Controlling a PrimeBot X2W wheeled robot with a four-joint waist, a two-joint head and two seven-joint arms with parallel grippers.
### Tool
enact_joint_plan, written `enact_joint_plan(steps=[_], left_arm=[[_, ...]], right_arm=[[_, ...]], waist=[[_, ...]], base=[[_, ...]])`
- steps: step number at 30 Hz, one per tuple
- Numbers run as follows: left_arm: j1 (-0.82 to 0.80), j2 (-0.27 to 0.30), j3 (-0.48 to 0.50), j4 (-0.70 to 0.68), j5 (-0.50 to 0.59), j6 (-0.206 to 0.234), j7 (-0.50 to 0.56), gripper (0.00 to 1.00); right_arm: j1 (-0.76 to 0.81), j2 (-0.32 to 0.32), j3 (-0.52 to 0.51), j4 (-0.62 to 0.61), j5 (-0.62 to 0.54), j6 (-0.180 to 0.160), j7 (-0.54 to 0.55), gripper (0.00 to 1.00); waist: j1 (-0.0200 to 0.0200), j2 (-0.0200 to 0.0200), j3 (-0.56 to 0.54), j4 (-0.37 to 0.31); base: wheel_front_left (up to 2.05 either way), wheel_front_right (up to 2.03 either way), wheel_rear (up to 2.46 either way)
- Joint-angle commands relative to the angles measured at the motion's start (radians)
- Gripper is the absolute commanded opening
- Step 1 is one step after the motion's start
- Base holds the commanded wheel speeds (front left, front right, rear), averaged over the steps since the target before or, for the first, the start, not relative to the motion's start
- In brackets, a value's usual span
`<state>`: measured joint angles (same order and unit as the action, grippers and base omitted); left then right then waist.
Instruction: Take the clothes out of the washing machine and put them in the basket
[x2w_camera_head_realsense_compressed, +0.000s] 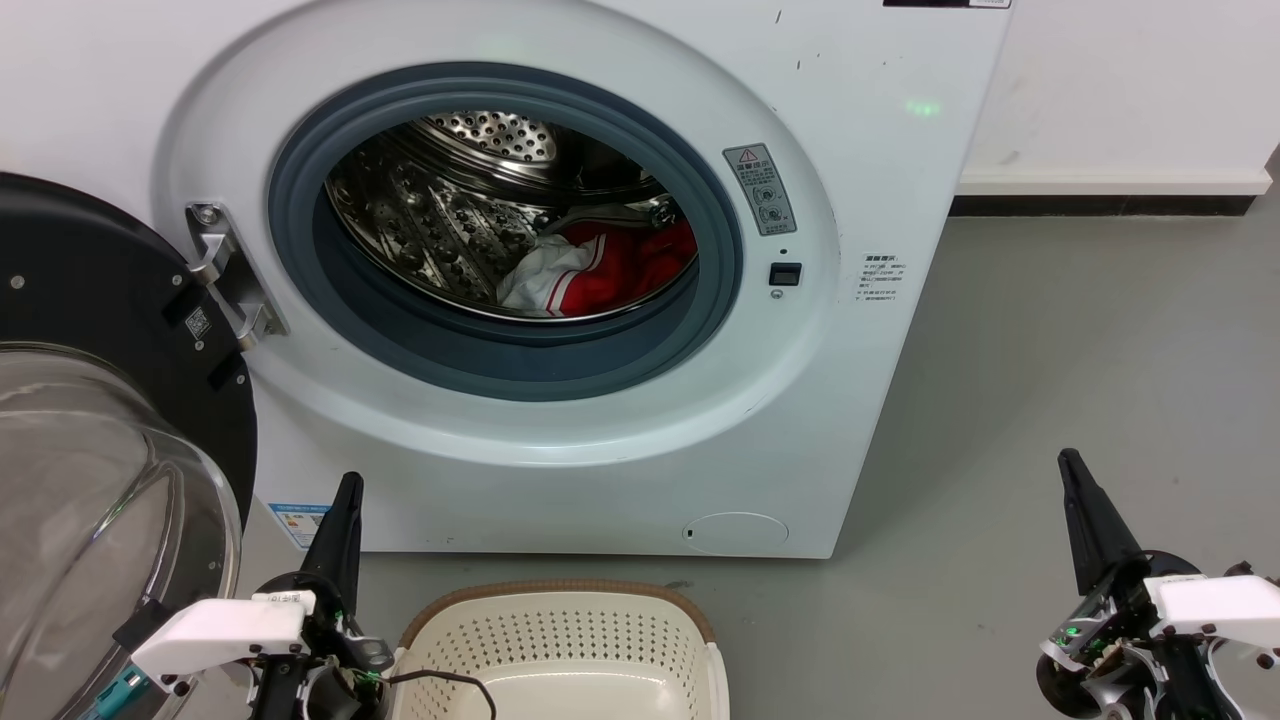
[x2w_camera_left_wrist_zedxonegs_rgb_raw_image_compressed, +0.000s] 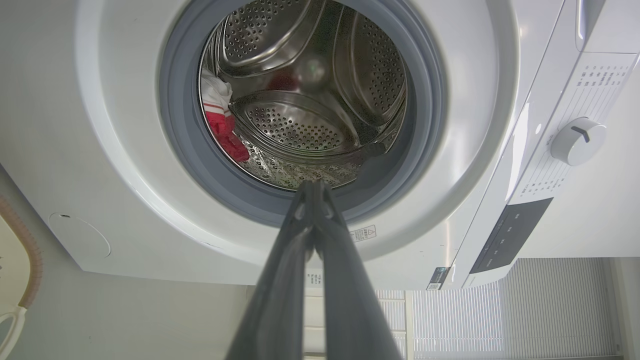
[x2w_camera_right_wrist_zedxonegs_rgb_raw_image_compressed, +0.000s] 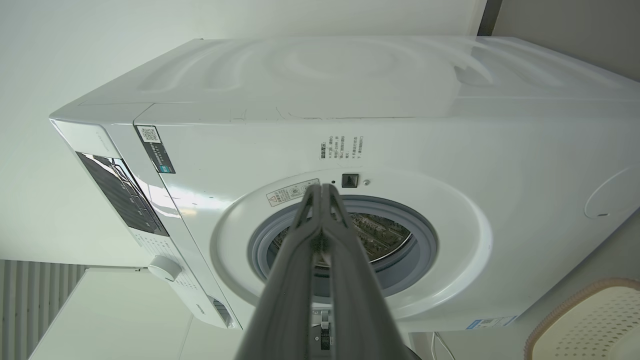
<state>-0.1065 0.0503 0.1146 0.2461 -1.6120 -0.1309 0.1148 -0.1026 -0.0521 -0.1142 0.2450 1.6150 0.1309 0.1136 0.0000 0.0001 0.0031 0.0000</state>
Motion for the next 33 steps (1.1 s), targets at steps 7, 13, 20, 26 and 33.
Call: enact_joint_plan(steps=[7,13,20,26,33], left_arm=[[-0.005,-0.001,0.001,-0.001,-0.002,-0.002,0.001,0.00],[-0.005,-0.001,0.001,-0.001,-0.002,-0.002,0.001,0.00],[-0.005,-0.001,0.001,-0.001,-0.002,-0.002,0.001,0.00],[-0.005,-0.001,0.001,-0.001,-0.002,-0.002,0.001,0.00],[0.003,-0.001,-0.015,0.012,0.004,0.000,-0.010,1.00]], right_arm=[[-0.013,0.003,0.001,0.001,-0.005,0.000,0.000,0.00],[-0.013,0.003,0.001,0.001,-0.005,0.000,0.000,0.00],[-0.013,0.003,0.001,0.001,-0.005,0.000,0.000,0.00],[-0.013,0.003,0.001,0.001,-0.005,0.000,0.000,0.00],[0.010,0.001,0.005,0.003,0.002,0.000,-0.012,1.00]], waist=[[0.0000,-0.0001,0.000,0.000],[0.0000,-0.0001,0.000,0.000],[0.0000,-0.0001,0.000,0.000],[0.0000,-0.0001,0.000,0.000],[0.0000,-0.0001,0.000,0.000]], base=[[0.00,0.00,0.00],[0.00,0.00,0.00],[0.00,0.00,0.00],[0.00,0.00,0.00],[0.00,0.00,0.00]])
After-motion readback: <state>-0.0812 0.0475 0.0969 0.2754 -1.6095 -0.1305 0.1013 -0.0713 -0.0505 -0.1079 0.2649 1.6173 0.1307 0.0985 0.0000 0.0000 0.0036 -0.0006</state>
